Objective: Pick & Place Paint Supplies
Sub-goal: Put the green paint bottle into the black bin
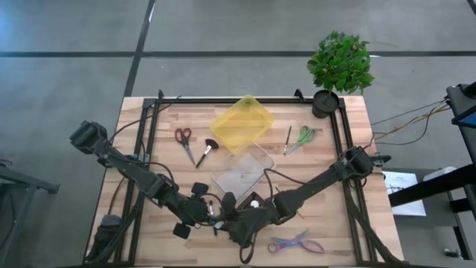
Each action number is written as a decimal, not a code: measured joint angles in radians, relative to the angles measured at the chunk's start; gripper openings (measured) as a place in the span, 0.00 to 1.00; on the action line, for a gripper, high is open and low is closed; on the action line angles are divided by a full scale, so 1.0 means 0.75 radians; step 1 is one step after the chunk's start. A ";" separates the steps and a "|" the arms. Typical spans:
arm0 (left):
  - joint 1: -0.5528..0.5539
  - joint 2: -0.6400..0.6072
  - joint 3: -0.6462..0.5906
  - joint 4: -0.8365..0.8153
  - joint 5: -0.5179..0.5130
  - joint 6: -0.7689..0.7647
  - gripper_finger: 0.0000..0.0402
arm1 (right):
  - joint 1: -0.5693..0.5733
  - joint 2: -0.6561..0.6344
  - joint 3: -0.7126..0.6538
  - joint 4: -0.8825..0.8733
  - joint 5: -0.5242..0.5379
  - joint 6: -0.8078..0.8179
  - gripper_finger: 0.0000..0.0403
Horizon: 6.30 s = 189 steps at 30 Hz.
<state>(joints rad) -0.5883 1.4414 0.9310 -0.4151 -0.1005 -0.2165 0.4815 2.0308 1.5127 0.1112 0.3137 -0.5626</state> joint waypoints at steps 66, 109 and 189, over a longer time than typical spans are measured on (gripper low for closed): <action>0.011 -0.521 0.014 0.169 -1.109 0.425 0.96 | 0.367 -0.383 -0.118 -0.914 0.641 1.740 0.28; 0.011 -0.594 -0.074 0.063 -1.252 0.313 0.96 | 0.193 0.047 0.621 -1.562 0.199 2.066 0.28; 0.011 -0.594 -0.073 0.060 -1.251 0.297 0.96 | 0.181 -0.087 0.201 -1.175 0.149 1.882 0.28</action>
<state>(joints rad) -0.5804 0.9962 0.8761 -0.3702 -1.0391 0.0059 0.6170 1.9657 1.6638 -0.7698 0.4257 0.8486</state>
